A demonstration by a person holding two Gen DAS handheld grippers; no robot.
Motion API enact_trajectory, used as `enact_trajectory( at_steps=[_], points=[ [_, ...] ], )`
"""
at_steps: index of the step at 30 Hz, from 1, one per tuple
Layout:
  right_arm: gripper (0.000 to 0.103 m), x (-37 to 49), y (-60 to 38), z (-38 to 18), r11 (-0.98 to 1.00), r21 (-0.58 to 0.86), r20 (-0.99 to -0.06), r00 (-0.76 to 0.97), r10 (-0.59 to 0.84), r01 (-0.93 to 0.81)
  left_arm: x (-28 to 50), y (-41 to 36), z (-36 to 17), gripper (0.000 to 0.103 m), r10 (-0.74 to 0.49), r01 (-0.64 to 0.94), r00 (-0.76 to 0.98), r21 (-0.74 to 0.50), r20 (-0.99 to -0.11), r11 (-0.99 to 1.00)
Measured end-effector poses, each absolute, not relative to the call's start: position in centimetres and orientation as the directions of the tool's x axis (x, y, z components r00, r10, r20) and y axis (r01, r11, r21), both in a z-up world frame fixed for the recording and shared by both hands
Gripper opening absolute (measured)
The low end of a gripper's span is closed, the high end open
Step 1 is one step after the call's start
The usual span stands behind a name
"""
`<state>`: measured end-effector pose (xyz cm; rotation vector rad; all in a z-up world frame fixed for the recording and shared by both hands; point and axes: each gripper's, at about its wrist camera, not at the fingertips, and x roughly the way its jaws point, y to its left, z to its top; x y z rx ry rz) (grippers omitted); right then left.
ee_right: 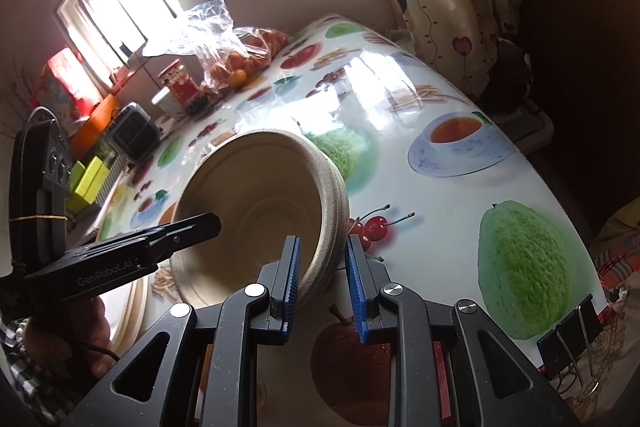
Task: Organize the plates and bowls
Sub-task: 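Lift the bowl stack with the left gripper and carry it toward the white plate stack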
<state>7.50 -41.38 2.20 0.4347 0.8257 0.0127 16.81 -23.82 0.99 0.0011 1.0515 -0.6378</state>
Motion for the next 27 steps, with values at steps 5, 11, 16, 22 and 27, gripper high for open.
enact_trajectory(
  at_steps=[5,11,16,22,27],
  points=[
    [0.022,7.4,-41.3,2.5,0.91,0.384,-0.703,0.687,0.18,0.154,16.8,-23.6,1.3,0.024,-0.494,0.486,0.337,-0.301,-0.802,0.821],
    [0.022,7.3,-41.1,2.8,0.913,0.38,-0.703,0.688,0.18,0.149,16.5,-23.4,1.5,0.024,-0.495,0.479,0.341,-0.305,-0.799,0.823],
    [0.022,7.2,-40.7,3.3,0.915,0.378,-0.697,0.694,0.181,0.14,16.3,-22.9,1.8,0.024,-0.496,0.474,0.349,-0.307,-0.795,0.825],
    [0.022,7.3,-40.0,3.8,0.919,0.376,-0.69,0.698,0.192,0.118,16.1,-22.0,2.3,0.024,-0.494,0.458,0.366,-0.31,-0.789,0.833],
    [0.022,7.5,-39.1,4.1,0.923,0.373,-0.686,0.699,0.203,0.098,15.8,-20.9,2.6,0.024,-0.491,0.443,0.381,-0.312,-0.783,0.841]
  ],
)
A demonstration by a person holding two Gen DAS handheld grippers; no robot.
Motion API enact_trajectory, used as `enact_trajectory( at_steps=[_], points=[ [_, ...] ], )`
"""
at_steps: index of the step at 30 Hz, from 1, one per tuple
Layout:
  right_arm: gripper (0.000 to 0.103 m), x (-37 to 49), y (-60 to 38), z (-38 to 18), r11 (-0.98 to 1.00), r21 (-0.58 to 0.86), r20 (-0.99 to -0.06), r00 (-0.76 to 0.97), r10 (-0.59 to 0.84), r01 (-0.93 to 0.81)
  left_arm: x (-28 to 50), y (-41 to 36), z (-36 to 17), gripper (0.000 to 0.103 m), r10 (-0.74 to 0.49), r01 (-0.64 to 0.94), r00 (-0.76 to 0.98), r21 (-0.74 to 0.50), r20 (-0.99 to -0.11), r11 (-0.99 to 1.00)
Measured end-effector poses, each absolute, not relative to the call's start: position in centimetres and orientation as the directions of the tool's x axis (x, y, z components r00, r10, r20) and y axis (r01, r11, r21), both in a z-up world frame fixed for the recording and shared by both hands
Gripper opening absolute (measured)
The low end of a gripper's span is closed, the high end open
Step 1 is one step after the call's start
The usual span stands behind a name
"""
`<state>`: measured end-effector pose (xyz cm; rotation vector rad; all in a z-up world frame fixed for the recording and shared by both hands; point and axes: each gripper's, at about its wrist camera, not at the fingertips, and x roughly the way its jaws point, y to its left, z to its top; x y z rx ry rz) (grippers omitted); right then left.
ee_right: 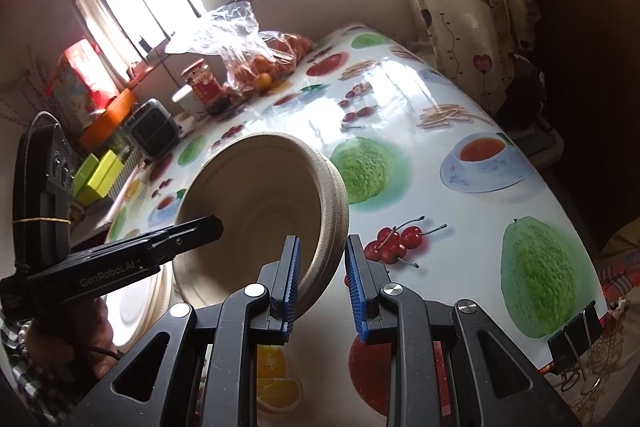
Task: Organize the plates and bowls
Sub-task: 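Lift the bowl stack with the left gripper and carry it toward the white plate stack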
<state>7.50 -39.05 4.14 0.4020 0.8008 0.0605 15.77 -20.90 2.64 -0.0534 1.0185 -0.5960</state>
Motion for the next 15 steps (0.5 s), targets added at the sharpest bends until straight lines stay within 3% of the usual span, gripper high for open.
enact_trajectory(
  at_steps=[15],
  points=[
    [0.022,8.2,-35.8,4.9,0.929,0.371,-0.674,0.691,0.26,0.013,14.8,-17.0,3.7,0.024,-0.453,0.385,0.438,-0.293,-0.777,0.875]
  ],
)
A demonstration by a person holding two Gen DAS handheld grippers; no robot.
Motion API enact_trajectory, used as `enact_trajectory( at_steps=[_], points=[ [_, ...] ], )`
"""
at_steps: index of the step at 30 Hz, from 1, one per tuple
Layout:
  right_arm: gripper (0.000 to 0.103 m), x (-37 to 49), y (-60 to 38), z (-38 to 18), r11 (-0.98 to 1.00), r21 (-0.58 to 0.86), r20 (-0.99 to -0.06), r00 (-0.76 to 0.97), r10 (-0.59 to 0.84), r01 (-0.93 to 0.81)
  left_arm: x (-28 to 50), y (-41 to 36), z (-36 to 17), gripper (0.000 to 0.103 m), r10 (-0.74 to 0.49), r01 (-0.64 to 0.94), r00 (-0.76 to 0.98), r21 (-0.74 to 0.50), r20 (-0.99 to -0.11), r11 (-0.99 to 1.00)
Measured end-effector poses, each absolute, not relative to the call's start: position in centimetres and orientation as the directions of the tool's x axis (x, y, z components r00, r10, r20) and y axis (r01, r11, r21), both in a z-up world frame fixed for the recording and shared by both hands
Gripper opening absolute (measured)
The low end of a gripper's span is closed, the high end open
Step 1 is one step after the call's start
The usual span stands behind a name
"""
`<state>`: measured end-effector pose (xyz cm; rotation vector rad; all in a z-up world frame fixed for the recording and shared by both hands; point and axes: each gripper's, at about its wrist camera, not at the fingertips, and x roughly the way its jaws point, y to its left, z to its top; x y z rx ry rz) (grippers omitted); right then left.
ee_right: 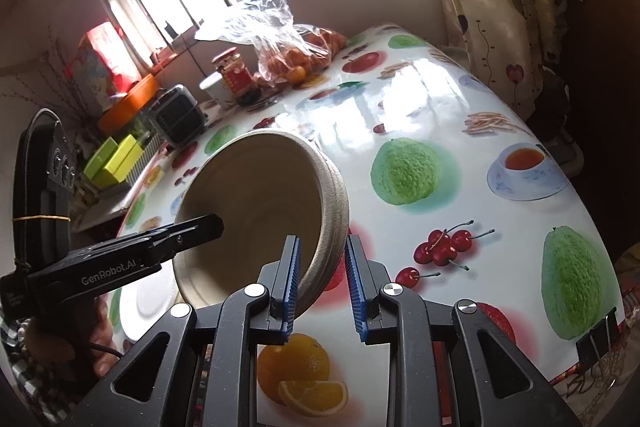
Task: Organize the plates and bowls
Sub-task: 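Lift the bowl stack with the left gripper and carry it toward the white plate stack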
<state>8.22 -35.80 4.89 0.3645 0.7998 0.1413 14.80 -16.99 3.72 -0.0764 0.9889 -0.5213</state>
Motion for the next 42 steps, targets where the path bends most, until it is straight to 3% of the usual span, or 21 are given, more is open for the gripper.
enact_trajectory(
  at_steps=[42],
  points=[
    [0.022,10.6,-23.3,4.5,0.89,0.381,-0.681,0.575,0.454,-0.251,11.7,-3.2,4.1,0.024,-0.312,0.136,0.566,-0.287,-0.763,0.948]
  ],
)
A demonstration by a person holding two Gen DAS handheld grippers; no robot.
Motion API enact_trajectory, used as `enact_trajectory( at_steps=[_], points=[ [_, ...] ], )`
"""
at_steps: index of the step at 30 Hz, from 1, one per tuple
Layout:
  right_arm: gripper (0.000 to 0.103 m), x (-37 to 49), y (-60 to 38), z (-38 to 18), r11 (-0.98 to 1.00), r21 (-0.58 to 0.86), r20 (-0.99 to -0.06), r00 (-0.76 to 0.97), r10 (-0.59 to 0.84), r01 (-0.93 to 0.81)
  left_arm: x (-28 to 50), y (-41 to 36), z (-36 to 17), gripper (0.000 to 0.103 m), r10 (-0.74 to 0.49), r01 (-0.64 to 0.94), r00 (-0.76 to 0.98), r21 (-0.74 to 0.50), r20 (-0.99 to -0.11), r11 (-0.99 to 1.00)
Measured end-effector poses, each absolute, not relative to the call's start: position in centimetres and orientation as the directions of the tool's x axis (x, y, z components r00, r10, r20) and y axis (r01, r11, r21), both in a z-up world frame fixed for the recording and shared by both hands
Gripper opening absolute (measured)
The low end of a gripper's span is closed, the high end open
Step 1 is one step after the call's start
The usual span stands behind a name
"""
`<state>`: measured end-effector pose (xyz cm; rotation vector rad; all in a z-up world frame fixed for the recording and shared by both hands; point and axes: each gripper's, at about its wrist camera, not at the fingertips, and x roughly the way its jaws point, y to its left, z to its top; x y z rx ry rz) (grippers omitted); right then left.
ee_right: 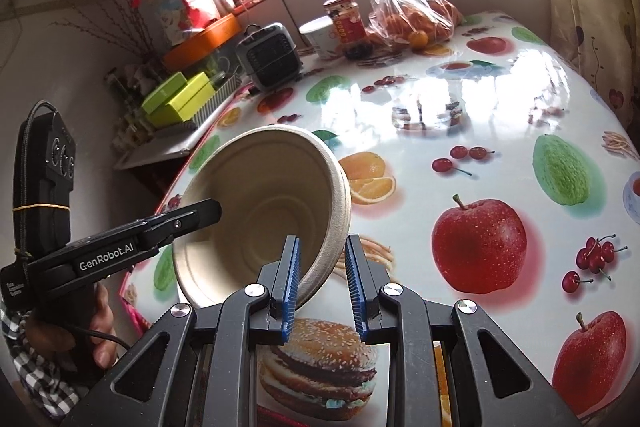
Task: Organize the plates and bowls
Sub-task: 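Lower the bowl stack onto the white plate stack with the left gripper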
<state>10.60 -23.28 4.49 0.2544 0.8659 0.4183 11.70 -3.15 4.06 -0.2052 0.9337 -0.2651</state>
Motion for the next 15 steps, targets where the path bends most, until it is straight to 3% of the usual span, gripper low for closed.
enact_trajectory(
  at_steps=[15],
  points=[
    [0.022,11.2,-19.4,4.2,0.871,0.379,-0.693,0.529,0.491,-0.312,10.7,0.5,3.7,0.024,-0.268,0.062,0.586,-0.288,-0.764,0.956]
  ],
)
